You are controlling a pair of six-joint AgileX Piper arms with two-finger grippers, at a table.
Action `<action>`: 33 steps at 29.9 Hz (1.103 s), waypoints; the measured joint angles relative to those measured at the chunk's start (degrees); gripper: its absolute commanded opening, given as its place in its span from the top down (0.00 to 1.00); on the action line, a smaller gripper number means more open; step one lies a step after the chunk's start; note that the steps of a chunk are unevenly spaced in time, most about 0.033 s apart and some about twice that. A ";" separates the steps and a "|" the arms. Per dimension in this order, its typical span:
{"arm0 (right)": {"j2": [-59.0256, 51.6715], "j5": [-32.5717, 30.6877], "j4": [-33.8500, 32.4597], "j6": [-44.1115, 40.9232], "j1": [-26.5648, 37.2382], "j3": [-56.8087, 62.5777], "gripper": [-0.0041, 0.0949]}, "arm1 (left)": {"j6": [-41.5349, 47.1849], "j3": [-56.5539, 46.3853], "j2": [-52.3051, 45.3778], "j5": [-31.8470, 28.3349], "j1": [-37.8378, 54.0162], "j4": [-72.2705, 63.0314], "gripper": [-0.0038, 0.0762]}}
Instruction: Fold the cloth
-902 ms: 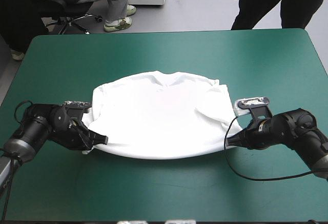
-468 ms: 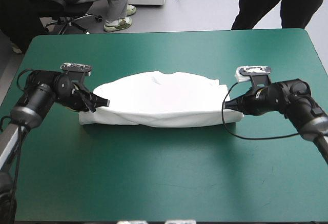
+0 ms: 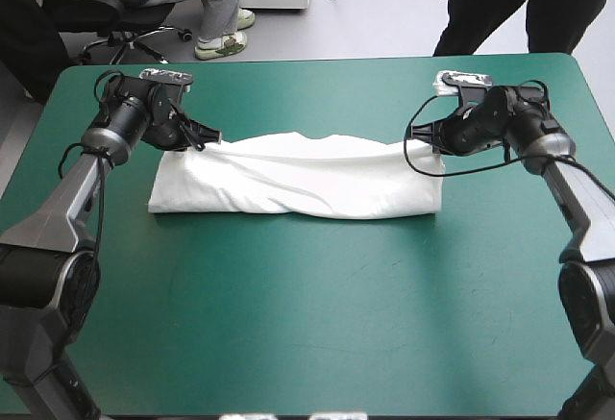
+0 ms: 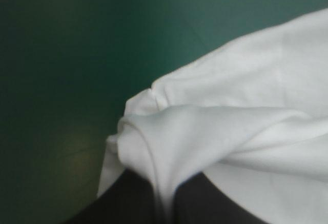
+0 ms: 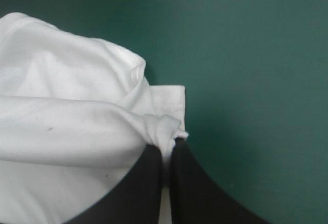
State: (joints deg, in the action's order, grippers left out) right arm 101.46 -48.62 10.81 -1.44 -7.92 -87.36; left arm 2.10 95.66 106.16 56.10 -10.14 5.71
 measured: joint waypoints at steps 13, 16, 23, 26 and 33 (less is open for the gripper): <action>12.41 -3.75 3.56 6.22 2.09 -10.70 0.49 | -0.58 4.52 10.46 -4.81 0.00 0.26 0.48; 12.41 -3.84 3.82 6.43 2.10 -10.87 0.38 | -2.10 4.79 10.47 -4.82 0.00 -0.57 0.26; 11.12 -9.34 3.82 7.11 2.10 -10.94 0.44 | -2.53 8.44 8.65 -1.61 0.00 -1.23 0.42; 8.78 -11.52 3.82 7.84 2.10 -10.94 0.46 | -3.14 8.95 5.73 -0.46 0.00 -3.02 0.80; 2.51 -12.89 4.01 8.37 2.10 -10.94 0.47 | -12.32 9.15 2.48 1.50 -2.47 -16.94 0.97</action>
State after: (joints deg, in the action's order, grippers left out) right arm 103.97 -61.51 14.83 6.93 -5.82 -98.30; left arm -10.22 104.81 108.64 57.59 -12.61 -11.23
